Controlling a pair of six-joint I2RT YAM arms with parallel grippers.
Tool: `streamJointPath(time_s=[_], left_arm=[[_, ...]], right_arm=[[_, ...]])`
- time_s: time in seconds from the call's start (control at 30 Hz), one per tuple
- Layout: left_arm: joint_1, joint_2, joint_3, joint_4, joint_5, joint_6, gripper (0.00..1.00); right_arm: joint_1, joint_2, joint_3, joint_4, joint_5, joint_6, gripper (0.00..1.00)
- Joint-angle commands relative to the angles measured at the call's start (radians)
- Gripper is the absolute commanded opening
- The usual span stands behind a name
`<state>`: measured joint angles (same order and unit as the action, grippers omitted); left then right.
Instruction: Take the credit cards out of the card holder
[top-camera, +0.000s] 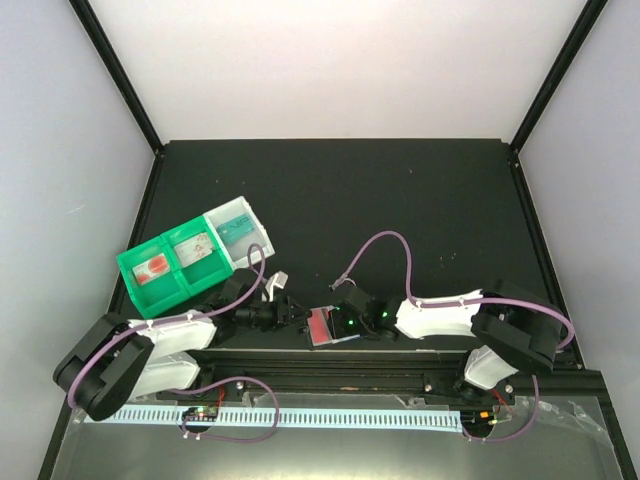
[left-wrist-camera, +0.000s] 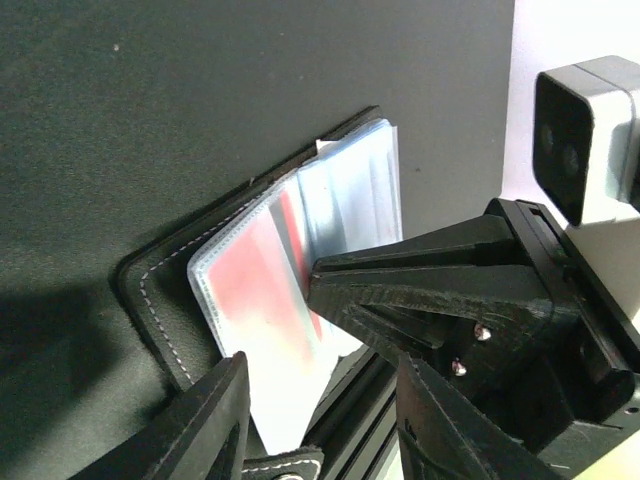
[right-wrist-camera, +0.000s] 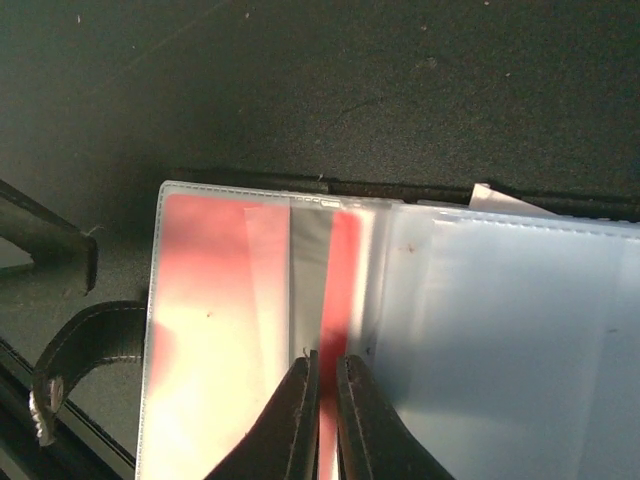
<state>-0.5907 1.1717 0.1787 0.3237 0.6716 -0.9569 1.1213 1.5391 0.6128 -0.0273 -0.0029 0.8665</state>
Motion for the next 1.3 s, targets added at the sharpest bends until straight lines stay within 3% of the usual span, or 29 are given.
streamJointPath(time_s=[0.0, 0.17, 0.3, 0.4, 0.5, 0.67, 0.83, 1.27], left_arm=[[-0.008, 0.047, 0.009, 0.048, -0.018, 0.019, 0.43], [-0.020, 0.117, 0.008, 0.117, -0.002, 0.006, 0.39], [-0.031, 0.155, 0.017, 0.162, 0.012, -0.002, 0.25], [-0.032, 0.151, 0.044, 0.116, 0.009, 0.029, 0.12], [-0.029, 0.125, 0.082, 0.018, -0.015, 0.074, 0.09], [-0.030, 0.115, 0.118, -0.022, -0.016, 0.078, 0.10], [-0.036, 0.079, 0.114, -0.024, -0.006, 0.062, 0.24], [-0.160, 0.021, 0.168, -0.110, -0.071, 0.023, 0.28]], right_arm=[[0.012, 0.032, -0.024, 0.004, -0.012, 0.018, 0.08], [0.012, 0.016, -0.040, 0.022, -0.012, 0.022, 0.07], [0.012, -0.001, -0.056, 0.060, -0.029, 0.017, 0.07], [0.010, -0.020, -0.078, 0.120, -0.066, 0.018, 0.08], [0.010, -0.035, -0.078, 0.153, -0.091, 0.019, 0.09], [0.011, -0.031, -0.065, 0.201, -0.109, 0.022, 0.12], [0.011, -0.060, -0.092, 0.227, -0.079, 0.035, 0.12], [0.010, -0.117, -0.159, 0.229, 0.043, 0.050, 0.11]])
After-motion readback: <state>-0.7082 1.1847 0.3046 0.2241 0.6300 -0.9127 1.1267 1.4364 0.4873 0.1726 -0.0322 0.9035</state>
